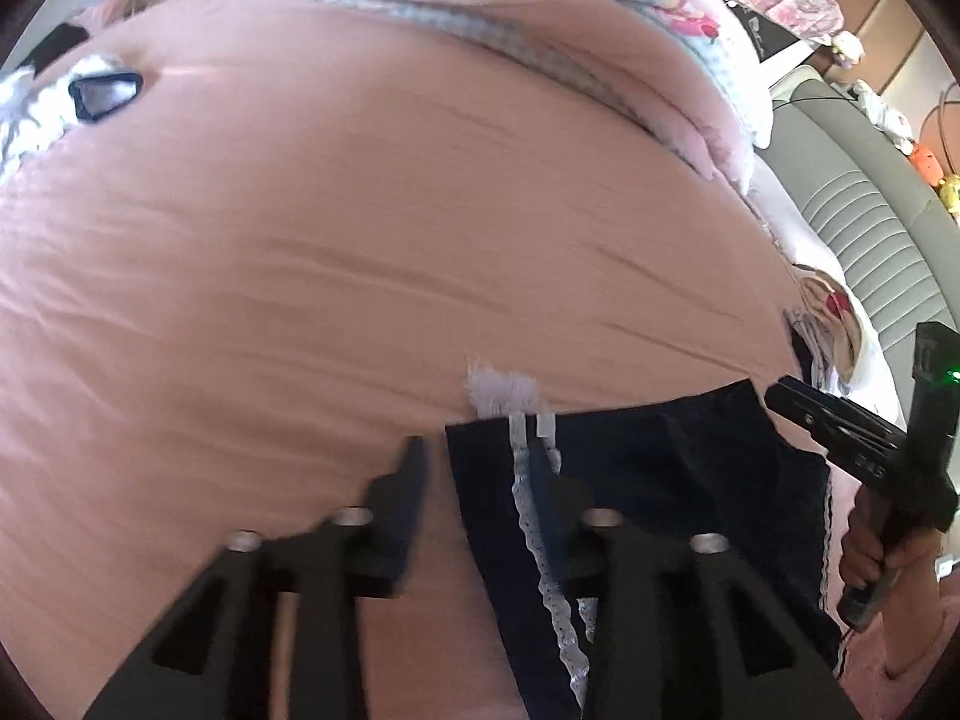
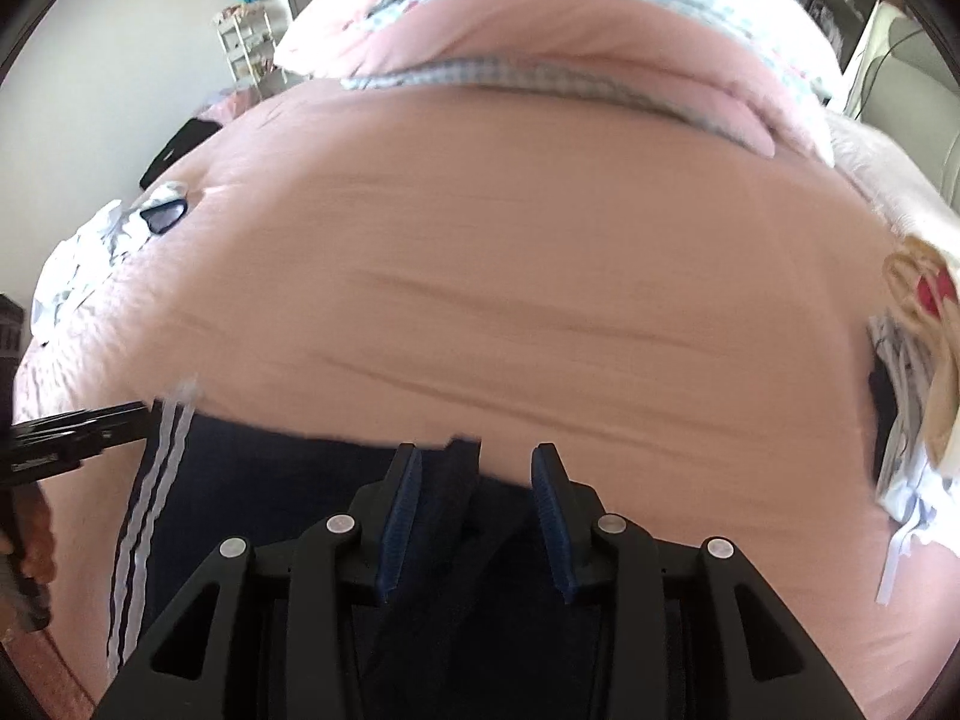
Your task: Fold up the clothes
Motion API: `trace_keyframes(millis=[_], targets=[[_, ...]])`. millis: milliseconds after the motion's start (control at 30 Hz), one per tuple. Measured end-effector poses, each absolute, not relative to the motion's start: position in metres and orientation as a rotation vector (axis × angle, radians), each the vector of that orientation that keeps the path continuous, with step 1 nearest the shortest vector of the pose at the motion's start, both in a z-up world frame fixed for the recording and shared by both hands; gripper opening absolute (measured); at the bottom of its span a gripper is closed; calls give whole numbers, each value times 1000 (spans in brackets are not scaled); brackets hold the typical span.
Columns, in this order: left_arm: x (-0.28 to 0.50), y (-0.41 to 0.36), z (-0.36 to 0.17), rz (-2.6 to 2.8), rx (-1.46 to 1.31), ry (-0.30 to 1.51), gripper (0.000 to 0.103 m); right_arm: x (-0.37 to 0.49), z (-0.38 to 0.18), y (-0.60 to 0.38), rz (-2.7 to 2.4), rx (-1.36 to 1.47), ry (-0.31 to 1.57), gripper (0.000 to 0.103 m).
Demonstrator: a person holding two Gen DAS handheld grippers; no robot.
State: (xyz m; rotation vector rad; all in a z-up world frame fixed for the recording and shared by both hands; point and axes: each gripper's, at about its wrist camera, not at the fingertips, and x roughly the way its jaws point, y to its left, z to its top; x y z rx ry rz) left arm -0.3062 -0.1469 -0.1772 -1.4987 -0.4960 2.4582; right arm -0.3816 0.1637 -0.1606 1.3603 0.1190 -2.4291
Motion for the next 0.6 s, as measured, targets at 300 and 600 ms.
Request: trace_keyframes(millis=[300, 600], targets=[[-270, -147, -159, 2629, -1521, -203, 7, -387, -171, 154, -2412, 1370, 115, 38], [-270, -136, -137, 2782, -1399, -195, 14, -400, -158, 151, -2513, 1294, 96, 38]])
